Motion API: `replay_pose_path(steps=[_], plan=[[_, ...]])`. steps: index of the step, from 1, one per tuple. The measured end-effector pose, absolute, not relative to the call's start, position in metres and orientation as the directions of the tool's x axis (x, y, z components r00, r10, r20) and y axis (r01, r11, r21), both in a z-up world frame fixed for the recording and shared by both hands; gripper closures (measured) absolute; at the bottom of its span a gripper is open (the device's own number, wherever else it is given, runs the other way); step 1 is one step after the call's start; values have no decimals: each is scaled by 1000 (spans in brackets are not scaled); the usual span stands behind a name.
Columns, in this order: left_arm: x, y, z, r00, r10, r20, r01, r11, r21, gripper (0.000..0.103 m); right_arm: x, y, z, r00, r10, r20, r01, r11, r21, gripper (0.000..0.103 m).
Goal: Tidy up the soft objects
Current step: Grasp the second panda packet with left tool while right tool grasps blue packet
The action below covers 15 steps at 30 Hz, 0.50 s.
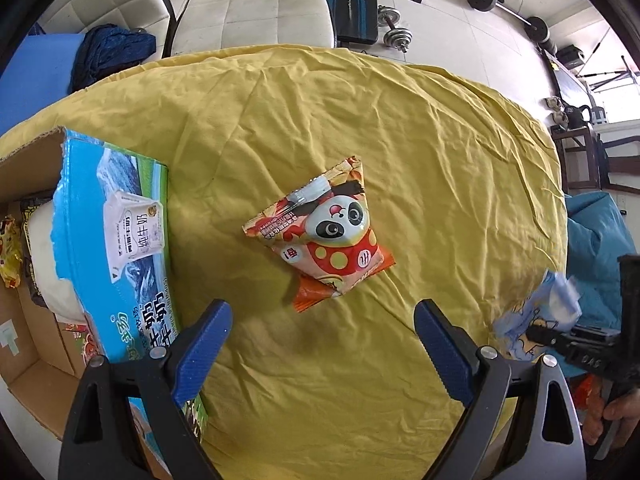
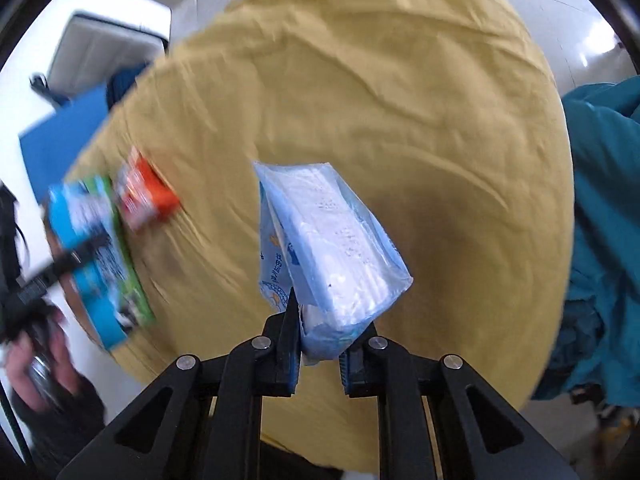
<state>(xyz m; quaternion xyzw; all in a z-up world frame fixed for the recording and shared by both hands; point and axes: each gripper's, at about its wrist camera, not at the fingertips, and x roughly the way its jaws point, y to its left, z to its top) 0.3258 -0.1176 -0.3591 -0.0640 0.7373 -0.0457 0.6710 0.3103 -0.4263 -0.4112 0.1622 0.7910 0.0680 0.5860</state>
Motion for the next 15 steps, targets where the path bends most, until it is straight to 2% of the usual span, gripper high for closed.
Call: replay_pose_path(steps=[1,3,4,6,7,8,9,12,13,14,15], plan=[[327,-117,-362,-98,-164,-982,-45,986,-160,10,307,-428,-418,-288,305,-908,166,950,266,86],[333,-116,-367,-108,-176,-978,-72,983,-169,10,304,-436,-430,-309,249,-918,174,964,203,79],[336,-117,-370,-114,-180,-977,-79,982,-172,10,304,-445,-436,-297,256,-920,231,954,191,69],[345,-121,-380,-131,-177,-975,-90,982,-166,10,303,-456,-437,-262,246,-933,296,941,165,40],[350,-123,-385,-139,-175,-975,-96,982,-163,10,302,-461,-433,-225,231,-947,331,932,149,34],[353,-124,-390,-147,-173,-974,-97,982,-160,10,303,-462,-430,-201,209,-957,348,929,129,21],[357,-127,-397,-160,-166,-973,-97,984,-152,10,300,-463,-424,-178,178,-968,367,924,103,16],[363,-134,-414,-185,-153,-971,-86,987,-139,10,290,-460,-407,-91,127,-988,456,887,72,16],[365,-138,-418,-180,-144,-973,-71,989,-133,16,288,-459,-403,-73,135,-988,481,873,83,16],[366,-142,-421,-175,-130,-976,-53,991,-123,30,282,-463,-398,-49,157,-986,521,847,109,16],[367,-147,-423,-174,-112,-978,-30,994,-108,39,277,-462,-397,-36,174,-984,555,822,125,16]])
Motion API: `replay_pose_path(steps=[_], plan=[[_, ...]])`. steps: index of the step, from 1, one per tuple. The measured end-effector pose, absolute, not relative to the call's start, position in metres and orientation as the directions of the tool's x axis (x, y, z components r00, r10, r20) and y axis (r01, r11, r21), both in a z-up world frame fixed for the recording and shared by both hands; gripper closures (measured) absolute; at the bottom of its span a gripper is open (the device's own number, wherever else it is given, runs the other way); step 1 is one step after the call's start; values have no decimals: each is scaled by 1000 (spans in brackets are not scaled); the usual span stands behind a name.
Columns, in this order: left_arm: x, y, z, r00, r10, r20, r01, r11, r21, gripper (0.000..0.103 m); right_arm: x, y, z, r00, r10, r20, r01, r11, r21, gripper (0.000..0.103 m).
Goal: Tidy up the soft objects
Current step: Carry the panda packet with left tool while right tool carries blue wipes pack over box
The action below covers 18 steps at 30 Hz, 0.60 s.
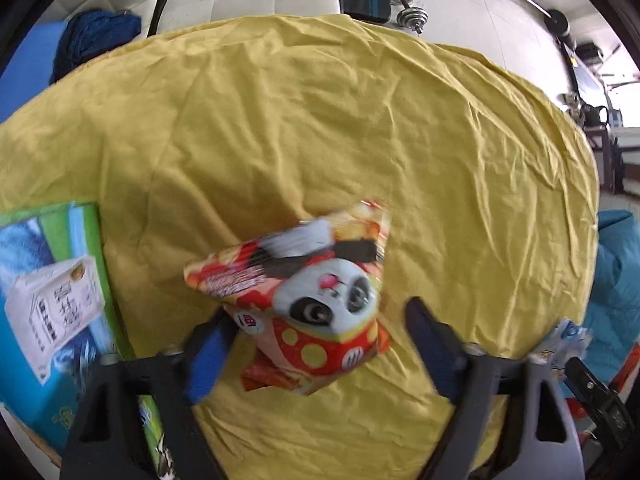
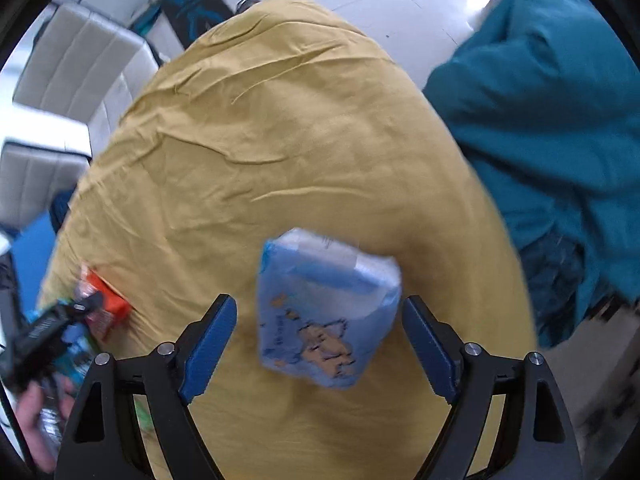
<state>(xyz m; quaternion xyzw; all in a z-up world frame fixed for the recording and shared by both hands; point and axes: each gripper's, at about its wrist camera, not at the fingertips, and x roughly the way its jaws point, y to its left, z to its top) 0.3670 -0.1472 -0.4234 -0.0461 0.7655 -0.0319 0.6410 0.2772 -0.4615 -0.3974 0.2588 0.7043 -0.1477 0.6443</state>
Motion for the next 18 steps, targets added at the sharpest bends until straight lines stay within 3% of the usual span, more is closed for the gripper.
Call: replay_pose_path(steps=[1,4,8,14,16,18], plan=[[367,-153,-426,-176,-95,-980,2,995,-96,50,275,-457,-397,-26,184,-983,578,805,135,16],[358,-173,-424,-141,-42,-989,126,990,-60,53,270,-444,-411,-18,239,-971,636,752,174,16],[343,-187,-419,-139,-41,-989,215,974,-71,54,273,-439,-437,-45,223,-974,656,742,140,16],[342,-185,-435,-142,-46,-989,193,979,-73,51,278,-437,-453,-75,176,-981,653,752,85,17],[343,-184,-434,-135,-42,-990,197,978,-69,52,277,-434,-453,-80,151,-985,635,769,67,19],[343,-184,-433,-129,-40,-991,201,977,-65,54,275,-430,-453,-87,127,-988,613,788,48,31]])
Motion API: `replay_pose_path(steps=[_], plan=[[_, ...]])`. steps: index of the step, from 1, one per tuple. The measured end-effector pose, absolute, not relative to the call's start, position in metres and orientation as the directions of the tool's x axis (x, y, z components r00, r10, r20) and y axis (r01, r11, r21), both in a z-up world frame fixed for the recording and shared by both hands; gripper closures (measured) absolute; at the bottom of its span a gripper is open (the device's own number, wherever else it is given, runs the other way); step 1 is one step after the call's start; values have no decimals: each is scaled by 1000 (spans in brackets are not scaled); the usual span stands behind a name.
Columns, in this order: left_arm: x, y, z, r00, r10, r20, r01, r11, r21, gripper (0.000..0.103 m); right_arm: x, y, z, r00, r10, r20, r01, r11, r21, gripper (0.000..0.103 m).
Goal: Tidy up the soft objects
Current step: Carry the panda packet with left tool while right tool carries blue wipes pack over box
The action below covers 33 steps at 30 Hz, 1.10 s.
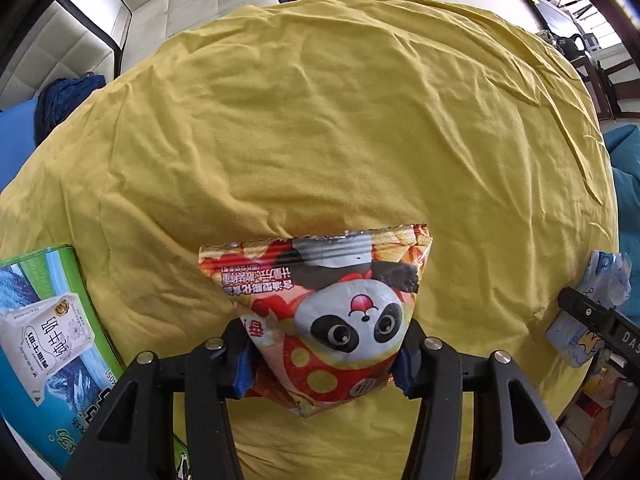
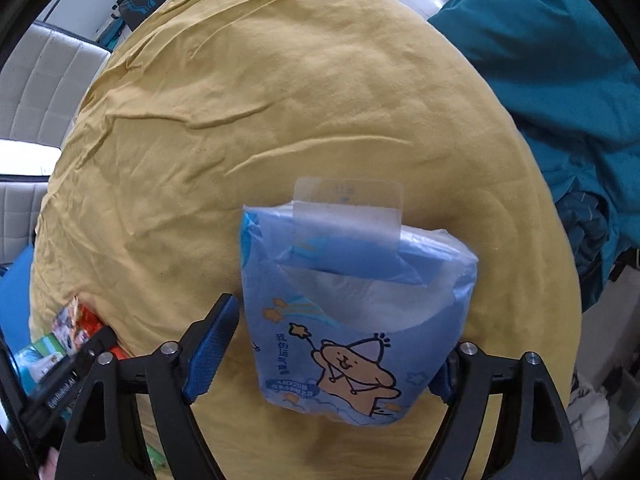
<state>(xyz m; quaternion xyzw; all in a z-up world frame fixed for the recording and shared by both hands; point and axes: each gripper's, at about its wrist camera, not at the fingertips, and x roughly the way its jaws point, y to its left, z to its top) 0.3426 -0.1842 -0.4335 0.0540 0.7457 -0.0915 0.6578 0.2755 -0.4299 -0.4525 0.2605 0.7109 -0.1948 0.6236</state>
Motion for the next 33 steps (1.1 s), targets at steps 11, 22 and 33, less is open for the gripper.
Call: replay_pose_path(steps=[11,22,33], plan=[[304,-192,-388,-30,-72,-997,193,978,-76,61,265,-415,-432,-93,119,-989,520,852,53,59],[253,-160,-318,45,-159,-986,179,972,-149,61,224,-355,-373,-41,179,-983,402,904,147,59],[221,-101,-250,166,-221,-961,184,964,-190,62,217,-281,-295,50,209,-977,268,939,215,60]])
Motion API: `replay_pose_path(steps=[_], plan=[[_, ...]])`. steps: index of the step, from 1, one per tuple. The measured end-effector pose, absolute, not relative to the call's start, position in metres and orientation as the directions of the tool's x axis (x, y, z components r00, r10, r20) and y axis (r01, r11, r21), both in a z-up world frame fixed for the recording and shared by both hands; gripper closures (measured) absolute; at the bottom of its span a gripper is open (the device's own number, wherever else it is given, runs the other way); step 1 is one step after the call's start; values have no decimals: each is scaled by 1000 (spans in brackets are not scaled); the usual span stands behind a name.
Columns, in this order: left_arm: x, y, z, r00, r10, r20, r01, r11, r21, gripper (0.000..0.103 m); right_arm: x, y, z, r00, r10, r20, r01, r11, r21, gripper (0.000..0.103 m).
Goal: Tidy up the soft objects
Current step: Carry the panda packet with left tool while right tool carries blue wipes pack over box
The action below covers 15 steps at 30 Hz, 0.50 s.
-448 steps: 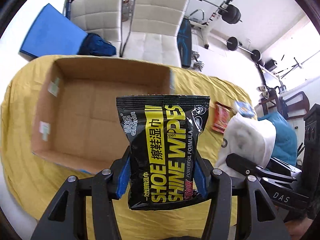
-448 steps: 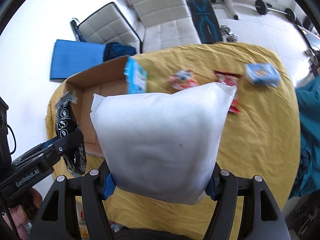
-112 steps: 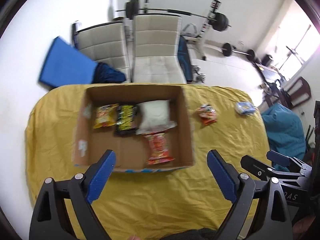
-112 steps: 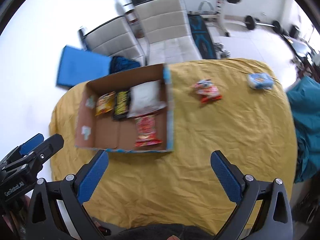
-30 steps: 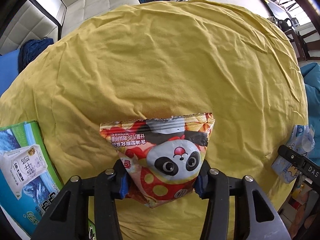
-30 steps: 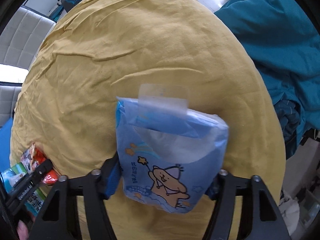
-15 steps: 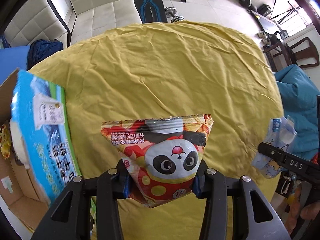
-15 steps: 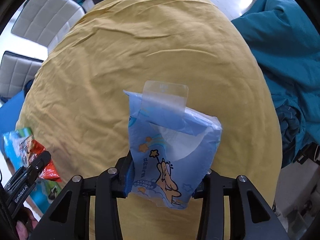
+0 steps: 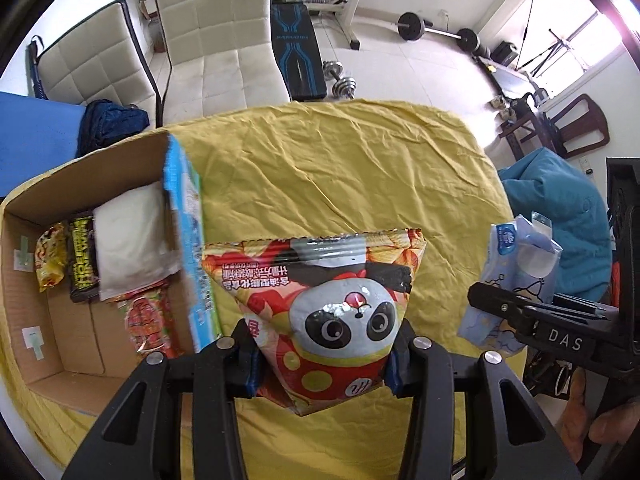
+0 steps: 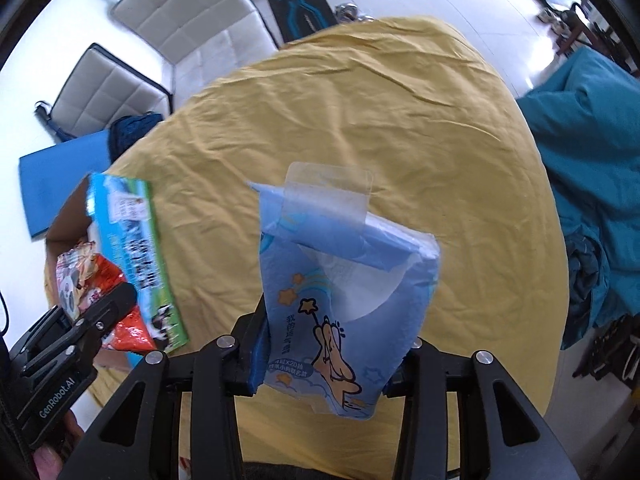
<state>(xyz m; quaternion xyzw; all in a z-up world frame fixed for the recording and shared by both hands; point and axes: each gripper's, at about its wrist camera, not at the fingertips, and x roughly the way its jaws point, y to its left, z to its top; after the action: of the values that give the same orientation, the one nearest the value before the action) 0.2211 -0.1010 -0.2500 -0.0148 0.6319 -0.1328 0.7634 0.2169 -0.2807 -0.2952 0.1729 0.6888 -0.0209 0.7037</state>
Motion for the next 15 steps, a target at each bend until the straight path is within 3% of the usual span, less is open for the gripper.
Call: replay_pose_path(steps=[15], plan=[[192,77,-199,267,-187,-945,41,982,-183,62,223,-120,-223,108,308,-945,39,949,314,60]])
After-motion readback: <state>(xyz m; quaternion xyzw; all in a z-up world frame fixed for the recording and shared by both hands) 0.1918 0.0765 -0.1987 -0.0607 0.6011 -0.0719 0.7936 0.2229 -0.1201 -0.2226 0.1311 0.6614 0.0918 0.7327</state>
